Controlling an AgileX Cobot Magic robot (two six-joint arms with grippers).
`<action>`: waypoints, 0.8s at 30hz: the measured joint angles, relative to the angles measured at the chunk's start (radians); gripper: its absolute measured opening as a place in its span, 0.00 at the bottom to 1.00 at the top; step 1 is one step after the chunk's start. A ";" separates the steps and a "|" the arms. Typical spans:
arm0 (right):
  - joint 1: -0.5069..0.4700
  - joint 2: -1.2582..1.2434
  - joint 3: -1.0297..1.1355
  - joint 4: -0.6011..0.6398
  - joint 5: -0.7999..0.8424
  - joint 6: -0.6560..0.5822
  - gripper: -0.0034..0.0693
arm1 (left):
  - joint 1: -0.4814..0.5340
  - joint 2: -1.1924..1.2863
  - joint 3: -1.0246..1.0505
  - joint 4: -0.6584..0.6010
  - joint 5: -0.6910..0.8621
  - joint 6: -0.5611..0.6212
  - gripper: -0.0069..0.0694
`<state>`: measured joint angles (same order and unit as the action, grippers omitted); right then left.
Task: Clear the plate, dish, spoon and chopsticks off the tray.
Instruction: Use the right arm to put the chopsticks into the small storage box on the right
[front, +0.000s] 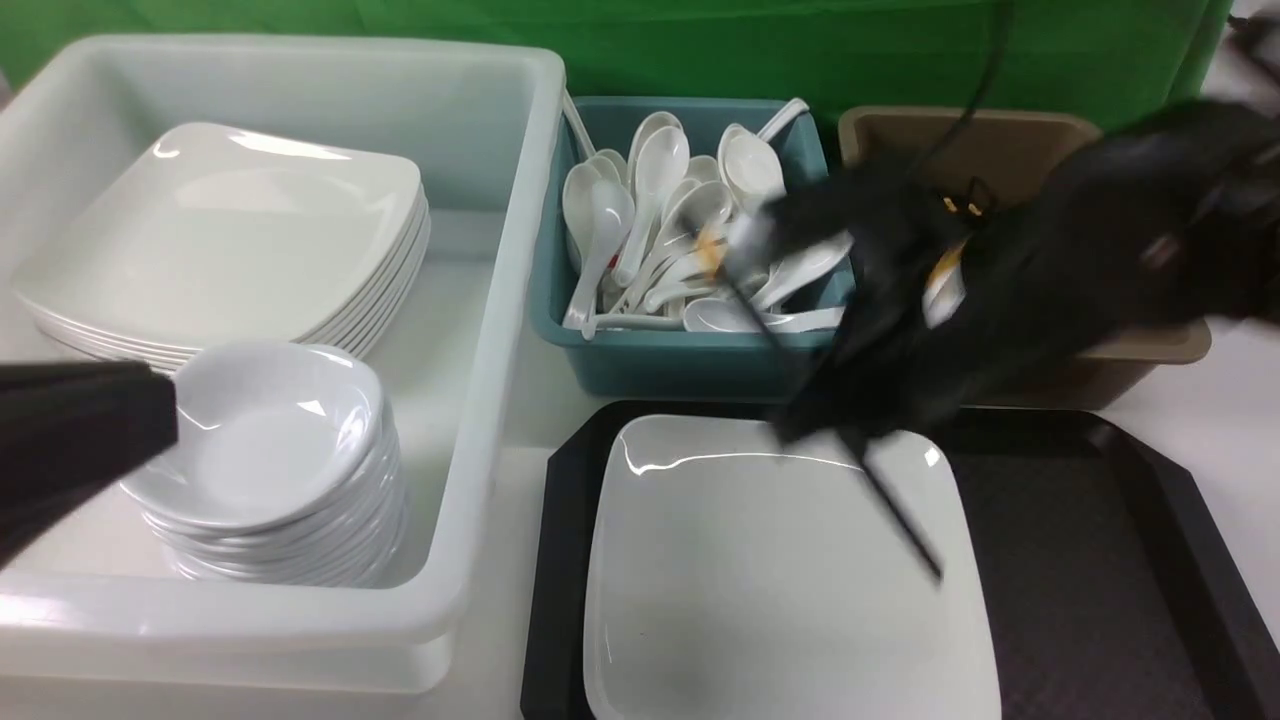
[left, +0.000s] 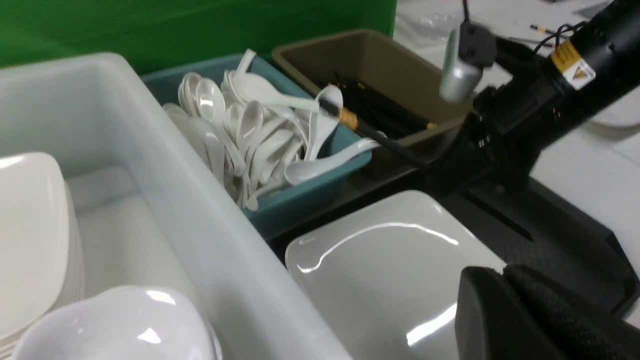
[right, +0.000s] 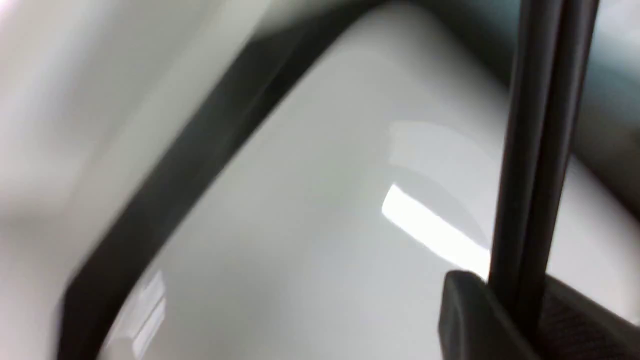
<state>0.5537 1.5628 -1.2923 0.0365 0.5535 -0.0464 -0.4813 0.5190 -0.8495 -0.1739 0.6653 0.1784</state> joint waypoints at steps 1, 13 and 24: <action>-0.057 0.008 -0.029 0.000 -0.040 0.000 0.22 | 0.000 0.000 0.000 -0.007 -0.015 0.001 0.11; -0.392 0.338 -0.258 0.039 -0.337 0.090 0.49 | 0.000 0.013 0.000 -0.033 -0.008 0.115 0.11; -0.405 0.152 -0.255 0.036 0.003 -0.086 0.38 | -0.008 0.388 0.001 -0.314 0.133 0.704 0.11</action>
<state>0.1490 1.7150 -1.5478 0.0727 0.5563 -0.1319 -0.4890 0.9074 -0.8488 -0.4878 0.7985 0.8821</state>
